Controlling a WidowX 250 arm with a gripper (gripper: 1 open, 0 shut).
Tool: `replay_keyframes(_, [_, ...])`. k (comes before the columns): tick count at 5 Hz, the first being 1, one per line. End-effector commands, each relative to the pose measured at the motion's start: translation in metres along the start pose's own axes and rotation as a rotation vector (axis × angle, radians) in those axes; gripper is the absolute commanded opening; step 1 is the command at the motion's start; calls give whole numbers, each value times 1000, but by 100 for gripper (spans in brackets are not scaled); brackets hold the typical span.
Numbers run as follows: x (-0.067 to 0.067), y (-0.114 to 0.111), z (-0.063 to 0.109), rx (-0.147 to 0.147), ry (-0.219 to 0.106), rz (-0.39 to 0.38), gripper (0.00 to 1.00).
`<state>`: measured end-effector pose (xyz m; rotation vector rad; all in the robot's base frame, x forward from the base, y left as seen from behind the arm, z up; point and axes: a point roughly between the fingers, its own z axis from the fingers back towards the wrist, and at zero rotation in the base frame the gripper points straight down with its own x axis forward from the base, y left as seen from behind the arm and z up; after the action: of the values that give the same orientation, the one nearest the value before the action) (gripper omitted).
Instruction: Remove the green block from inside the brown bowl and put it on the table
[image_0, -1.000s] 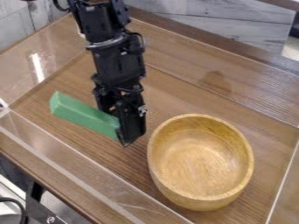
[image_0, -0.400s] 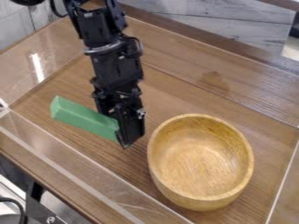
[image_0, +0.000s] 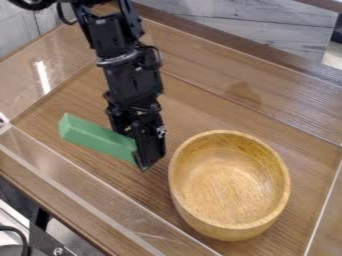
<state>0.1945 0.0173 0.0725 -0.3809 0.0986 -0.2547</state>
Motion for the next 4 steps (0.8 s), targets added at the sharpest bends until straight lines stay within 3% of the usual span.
replay_keyframes(1, [5,3,5,13,-38,5,0])
replay_keyframes(4, [9,7,2,9,-58,20,0])
